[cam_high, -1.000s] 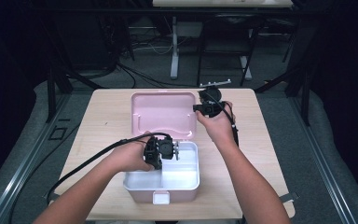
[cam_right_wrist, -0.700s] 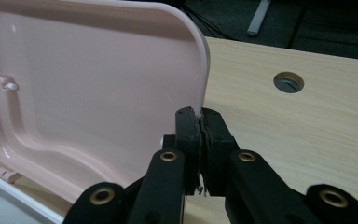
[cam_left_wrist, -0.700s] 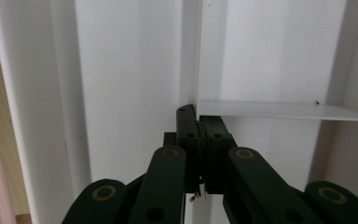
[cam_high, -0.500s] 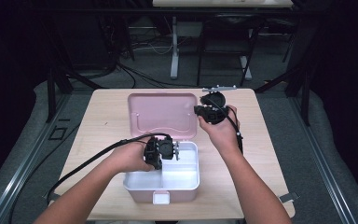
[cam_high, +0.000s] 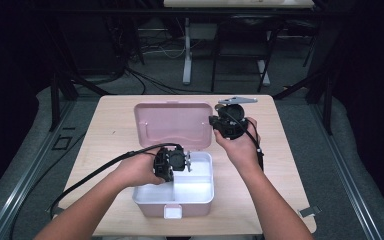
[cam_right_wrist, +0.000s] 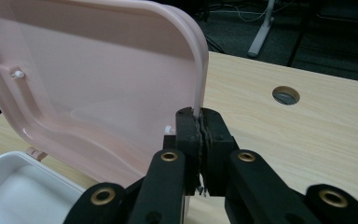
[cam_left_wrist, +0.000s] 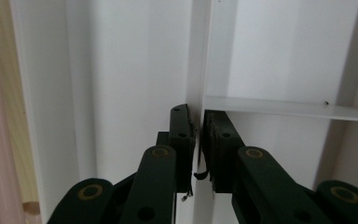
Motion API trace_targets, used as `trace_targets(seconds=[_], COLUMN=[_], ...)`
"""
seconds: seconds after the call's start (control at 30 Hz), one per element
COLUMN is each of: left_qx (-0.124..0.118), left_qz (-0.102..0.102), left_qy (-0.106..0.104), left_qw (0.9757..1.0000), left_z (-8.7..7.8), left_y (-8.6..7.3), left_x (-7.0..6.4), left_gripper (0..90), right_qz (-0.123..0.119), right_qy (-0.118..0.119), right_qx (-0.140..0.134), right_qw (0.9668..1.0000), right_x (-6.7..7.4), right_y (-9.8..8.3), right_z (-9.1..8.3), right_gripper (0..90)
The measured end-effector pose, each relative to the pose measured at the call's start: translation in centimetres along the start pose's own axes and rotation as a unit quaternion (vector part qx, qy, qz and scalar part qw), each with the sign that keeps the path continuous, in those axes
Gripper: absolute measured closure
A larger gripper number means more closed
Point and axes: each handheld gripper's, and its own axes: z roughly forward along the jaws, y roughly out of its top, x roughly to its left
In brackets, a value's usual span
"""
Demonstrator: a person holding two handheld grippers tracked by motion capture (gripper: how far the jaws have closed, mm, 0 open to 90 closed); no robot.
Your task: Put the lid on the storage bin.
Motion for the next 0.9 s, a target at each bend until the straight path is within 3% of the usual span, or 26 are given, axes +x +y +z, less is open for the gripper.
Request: trace_targets(seconds=[0.23,0.33,0.37,0.43,0.63,0.77,0.87,0.9], left_qx=[-0.038,-0.071,-0.082,-0.113,-0.152,-0.175,-0.179,-0.185], left_qz=[-0.032,-0.063,-0.076,-0.106,-0.164,-0.184,-0.194,-0.205], left_qy=[0.016,0.03,0.032,0.035,0.04,0.041,0.052,0.056], left_qw=[0.9986,0.995,0.9932,0.9873,0.9738,0.9663,0.9631,0.9594], left_z=[-1.7,-2.2,-2.4,-2.8,-3.6,-3.9,-4.2,-4.2], left_y=[-1.3,-2.8,-3.3,-4.8,-7.4,-8.3,-9.1,-9.3], left_x=[-0.2,0.1,0.2,0.6,1.0,1.0,1.0,1.0], left_gripper=[77.6,75.2,74.2,70.3,70.3,70.9,71.3,71.3], right_qz=[-0.003,-0.004,-0.004,-0.006,-0.01,-0.011,-0.012,-0.013], right_qy=[-0.004,0.006,0.003,-0.009,-0.006,-0.008,-0.008,-0.008], right_qx=[-0.004,-0.006,-0.007,-0.011,-0.015,-0.016,-0.018,-0.017], right_qw=[1.0,1.0,1.0,0.9999,0.9998,0.9998,0.9997,0.9997], right_x=[0.3,0.3,0.3,0.5,0.6,0.7,0.8,0.8], right_y=[-0.3,-0.4,-0.4,-0.5,-0.7,-0.8,-0.9,-0.9], right_z=[-0.4,-0.5,-0.6,-0.7,-0.8,-1.0,-1.1,-1.2], right_gripper=[87.7,87.7,87.7,87.7,87.8,87.8,87.9,87.9])
